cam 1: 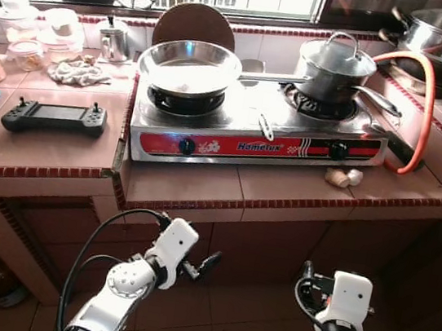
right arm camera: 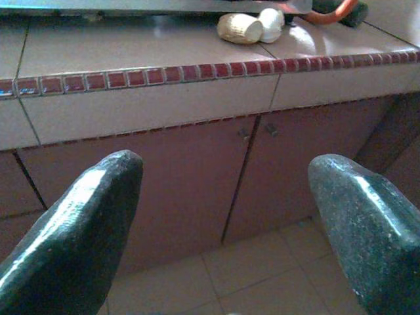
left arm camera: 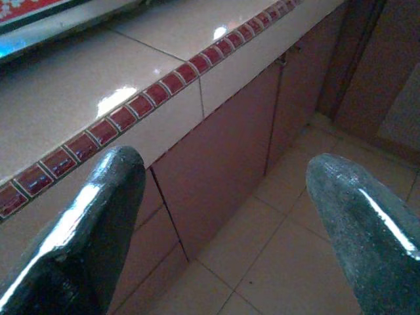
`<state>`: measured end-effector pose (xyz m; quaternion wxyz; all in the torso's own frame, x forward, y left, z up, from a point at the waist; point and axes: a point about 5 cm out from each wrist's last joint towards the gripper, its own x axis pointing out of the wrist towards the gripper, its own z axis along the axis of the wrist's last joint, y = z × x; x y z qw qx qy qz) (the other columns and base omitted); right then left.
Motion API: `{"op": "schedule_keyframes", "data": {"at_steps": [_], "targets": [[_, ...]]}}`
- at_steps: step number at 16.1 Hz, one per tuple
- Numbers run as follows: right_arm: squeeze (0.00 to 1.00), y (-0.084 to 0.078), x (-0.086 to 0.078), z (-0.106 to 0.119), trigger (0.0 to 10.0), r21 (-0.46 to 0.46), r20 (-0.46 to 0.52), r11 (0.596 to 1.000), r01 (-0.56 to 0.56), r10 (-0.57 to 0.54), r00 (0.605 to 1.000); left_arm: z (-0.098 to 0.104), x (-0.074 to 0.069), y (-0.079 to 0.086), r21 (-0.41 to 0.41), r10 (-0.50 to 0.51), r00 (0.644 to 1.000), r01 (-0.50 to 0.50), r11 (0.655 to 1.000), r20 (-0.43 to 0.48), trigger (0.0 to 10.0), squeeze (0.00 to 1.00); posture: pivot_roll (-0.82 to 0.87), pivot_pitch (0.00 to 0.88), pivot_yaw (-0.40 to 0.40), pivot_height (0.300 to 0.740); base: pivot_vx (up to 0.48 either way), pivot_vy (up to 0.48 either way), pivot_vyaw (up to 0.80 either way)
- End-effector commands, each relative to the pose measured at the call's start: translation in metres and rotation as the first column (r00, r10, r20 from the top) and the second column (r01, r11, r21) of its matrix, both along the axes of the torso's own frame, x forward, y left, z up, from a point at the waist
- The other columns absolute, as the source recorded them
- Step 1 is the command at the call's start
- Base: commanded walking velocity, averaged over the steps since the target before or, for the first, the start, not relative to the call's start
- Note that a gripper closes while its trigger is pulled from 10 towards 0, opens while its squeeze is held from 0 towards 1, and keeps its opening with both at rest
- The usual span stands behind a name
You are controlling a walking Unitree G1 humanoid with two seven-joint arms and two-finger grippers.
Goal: Kitchen organization
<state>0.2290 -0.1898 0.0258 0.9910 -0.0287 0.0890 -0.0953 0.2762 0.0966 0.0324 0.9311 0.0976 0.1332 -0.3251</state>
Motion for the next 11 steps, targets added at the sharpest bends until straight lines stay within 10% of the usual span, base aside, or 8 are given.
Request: {"op": "schedule_keyframes", "data": {"at_steps": [1,11], "targets": [[0.00,-0.001,0.001,0.008,10.0,0.008,0.048,1.000,0.002,-0.003,0.999,0.005,0.006,0.003,0.001,0.010,1.000,-0.010,1.000,0.021,10.0,0.00,0.09,0.000,0.041,0.740,0.000,0.000,0.00],[0.00,0.010,-0.004,0.009,10.0,0.036,0.066,0.999,0.014,-0.017,0.998,0.010,0.006,0.010,0.023,-0.034,0.999,0.033,0.999,0.042,10.0,0.00,0.08,0.000,0.074,0.740,0.000,0.000,0.00]]}}
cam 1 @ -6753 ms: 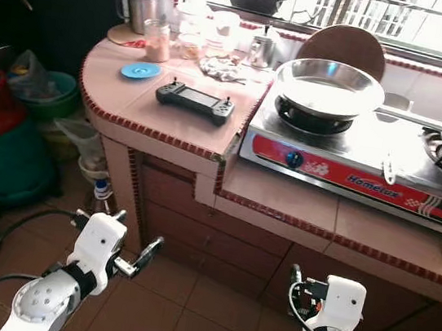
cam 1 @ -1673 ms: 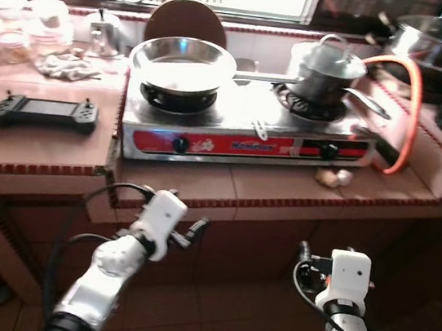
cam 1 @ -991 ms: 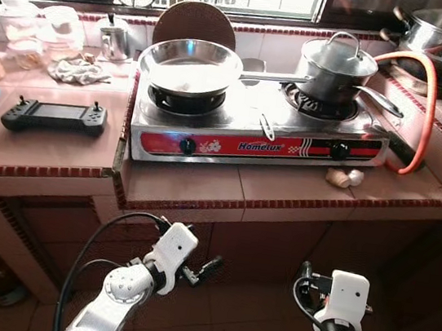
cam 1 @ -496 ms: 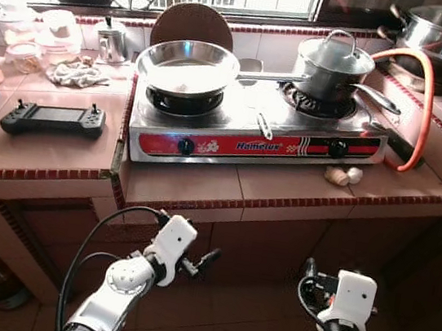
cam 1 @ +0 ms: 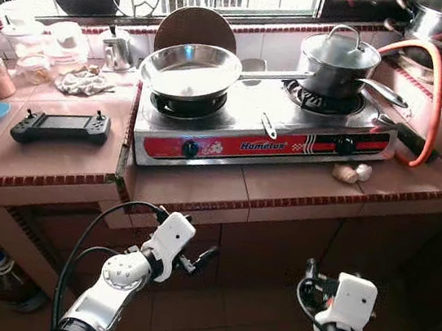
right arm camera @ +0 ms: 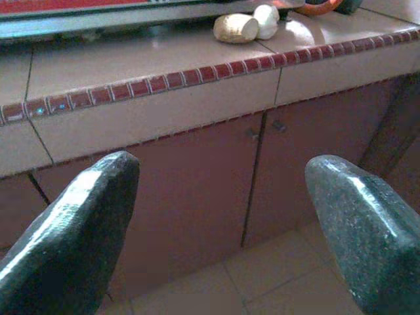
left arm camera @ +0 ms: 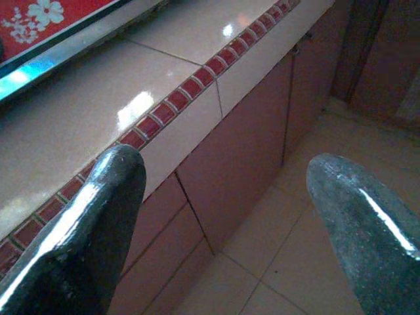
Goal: Kitchen organization
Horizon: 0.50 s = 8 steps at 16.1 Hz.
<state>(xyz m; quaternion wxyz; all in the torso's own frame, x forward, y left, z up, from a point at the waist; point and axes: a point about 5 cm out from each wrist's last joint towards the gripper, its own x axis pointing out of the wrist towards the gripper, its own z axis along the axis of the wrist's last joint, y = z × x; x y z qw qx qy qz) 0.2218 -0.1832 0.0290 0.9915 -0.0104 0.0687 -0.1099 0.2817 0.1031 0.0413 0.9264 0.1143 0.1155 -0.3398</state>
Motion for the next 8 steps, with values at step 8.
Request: {"op": "schedule_keyframes", "data": {"at_steps": [8], "targets": [[0.00,0.0060,-0.0034,0.0173,10.0,-0.033,-0.001,0.993,-0.114,0.114,0.993,0.0023,-0.0017,0.0128,0.015,0.051,0.998,-0.052,0.999,0.043,10.0,0.00,0.11,0.000,-0.040,0.740,0.000,0.000,0.00]]}}
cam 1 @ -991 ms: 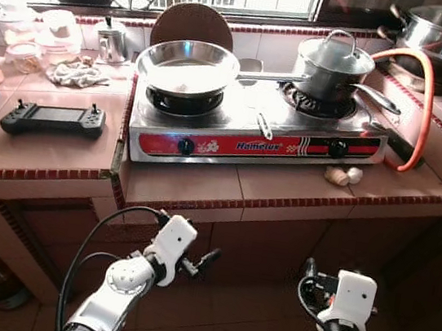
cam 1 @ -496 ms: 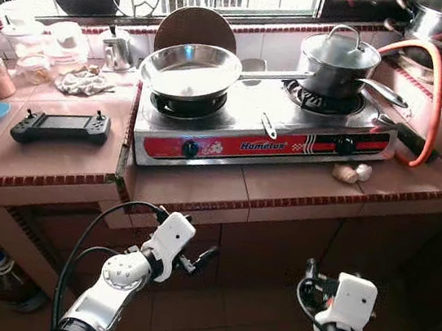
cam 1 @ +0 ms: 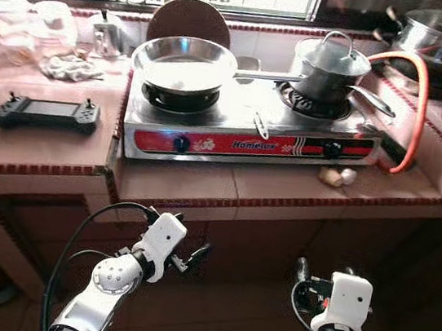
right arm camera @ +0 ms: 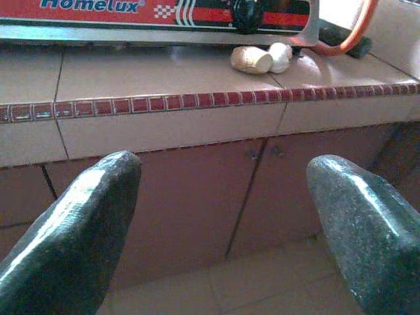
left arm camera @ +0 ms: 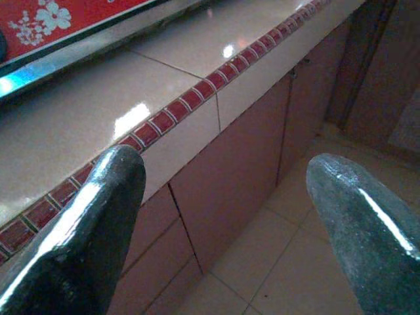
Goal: Kitchen organization
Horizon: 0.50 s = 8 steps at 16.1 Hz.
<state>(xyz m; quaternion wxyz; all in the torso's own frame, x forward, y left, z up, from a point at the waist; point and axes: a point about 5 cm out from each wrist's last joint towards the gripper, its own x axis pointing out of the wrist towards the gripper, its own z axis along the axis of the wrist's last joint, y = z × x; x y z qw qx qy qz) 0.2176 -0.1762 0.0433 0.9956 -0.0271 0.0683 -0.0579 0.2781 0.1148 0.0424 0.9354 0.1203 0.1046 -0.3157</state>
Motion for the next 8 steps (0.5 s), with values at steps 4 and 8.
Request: {"op": "schedule_keyframes", "data": {"at_steps": [4,8], "targets": [[0.00,-0.003,0.003,0.004,10.0,-0.002,0.002,1.000,0.014,-0.014,1.000,-0.003,-0.004,0.004,-0.008,0.049,0.999,-0.049,0.999,-0.015,10.0,0.00,0.09,0.000,-0.001,0.740,0.000,0.000,0.00],[0.00,0.003,0.005,-0.009,10.0,0.018,-0.040,1.000,0.010,-0.009,0.999,-0.005,-0.006,-0.004,-0.014,0.010,1.000,-0.010,1.000,-0.028,10.0,0.00,0.07,0.000,0.031,0.740,0.000,0.000,-0.39]]}}
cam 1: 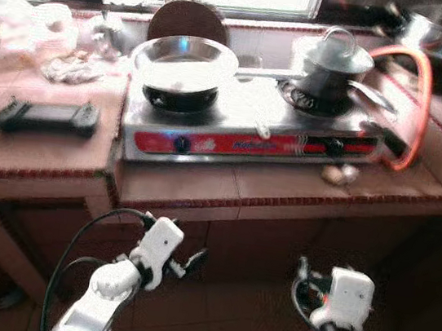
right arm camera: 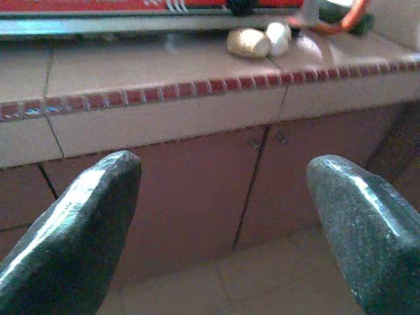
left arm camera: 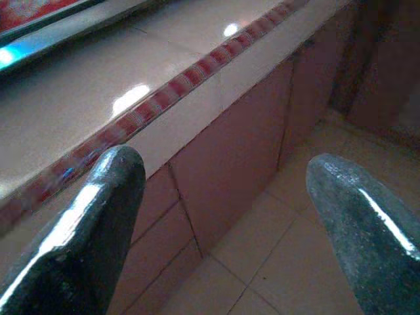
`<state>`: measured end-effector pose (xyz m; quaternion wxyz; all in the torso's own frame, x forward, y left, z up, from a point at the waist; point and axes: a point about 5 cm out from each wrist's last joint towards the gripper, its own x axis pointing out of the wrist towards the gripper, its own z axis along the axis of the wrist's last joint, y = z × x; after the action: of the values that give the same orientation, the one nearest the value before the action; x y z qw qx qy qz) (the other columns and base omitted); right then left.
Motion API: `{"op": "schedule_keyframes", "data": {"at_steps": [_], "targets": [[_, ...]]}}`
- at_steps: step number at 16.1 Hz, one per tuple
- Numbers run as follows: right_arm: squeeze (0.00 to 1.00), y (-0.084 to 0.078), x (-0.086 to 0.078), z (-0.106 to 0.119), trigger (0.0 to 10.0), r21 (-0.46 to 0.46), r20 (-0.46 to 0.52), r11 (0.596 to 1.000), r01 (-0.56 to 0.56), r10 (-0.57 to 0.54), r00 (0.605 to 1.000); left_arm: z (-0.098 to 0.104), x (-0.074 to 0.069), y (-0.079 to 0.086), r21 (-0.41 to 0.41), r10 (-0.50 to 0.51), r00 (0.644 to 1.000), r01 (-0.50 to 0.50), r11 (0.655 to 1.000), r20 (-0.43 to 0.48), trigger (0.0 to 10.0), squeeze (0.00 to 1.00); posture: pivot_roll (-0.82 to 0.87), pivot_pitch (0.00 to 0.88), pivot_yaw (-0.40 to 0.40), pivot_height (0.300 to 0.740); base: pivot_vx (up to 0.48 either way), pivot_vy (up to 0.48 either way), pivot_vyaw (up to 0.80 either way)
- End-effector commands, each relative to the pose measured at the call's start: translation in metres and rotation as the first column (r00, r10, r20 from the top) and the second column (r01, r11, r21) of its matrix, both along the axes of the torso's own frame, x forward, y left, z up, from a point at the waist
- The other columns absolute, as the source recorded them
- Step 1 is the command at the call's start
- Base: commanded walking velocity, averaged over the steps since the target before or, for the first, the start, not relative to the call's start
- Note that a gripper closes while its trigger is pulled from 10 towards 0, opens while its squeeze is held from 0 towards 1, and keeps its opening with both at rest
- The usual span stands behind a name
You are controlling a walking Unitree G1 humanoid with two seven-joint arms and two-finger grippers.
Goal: Kitchen organization
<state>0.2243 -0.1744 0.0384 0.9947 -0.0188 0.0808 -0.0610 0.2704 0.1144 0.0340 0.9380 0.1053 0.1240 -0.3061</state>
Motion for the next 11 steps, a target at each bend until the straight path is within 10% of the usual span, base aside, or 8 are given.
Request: {"op": "schedule_keyframes", "data": {"at_steps": [1,11], "targets": [[0.00,0.003,-0.001,-0.003,10.0,0.003,-0.009,1.000,-0.003,0.003,1.000,0.004,0.002,-0.005,0.002,-0.025,1.000,0.024,1.000,0.019,10.0,0.00,0.07,0.000,0.029,0.740,0.000,0.000,-0.79],[0.00,-0.008,0.000,0.010,10.0,-0.043,0.010,0.998,-0.052,0.052,0.999,0.004,-0.002,0.001,-0.037,0.080,0.997,-0.080,0.996,0.007,10.0,0.00,0.09,0.000,-0.037,0.740,0.000,0.000,-0.71]]}}
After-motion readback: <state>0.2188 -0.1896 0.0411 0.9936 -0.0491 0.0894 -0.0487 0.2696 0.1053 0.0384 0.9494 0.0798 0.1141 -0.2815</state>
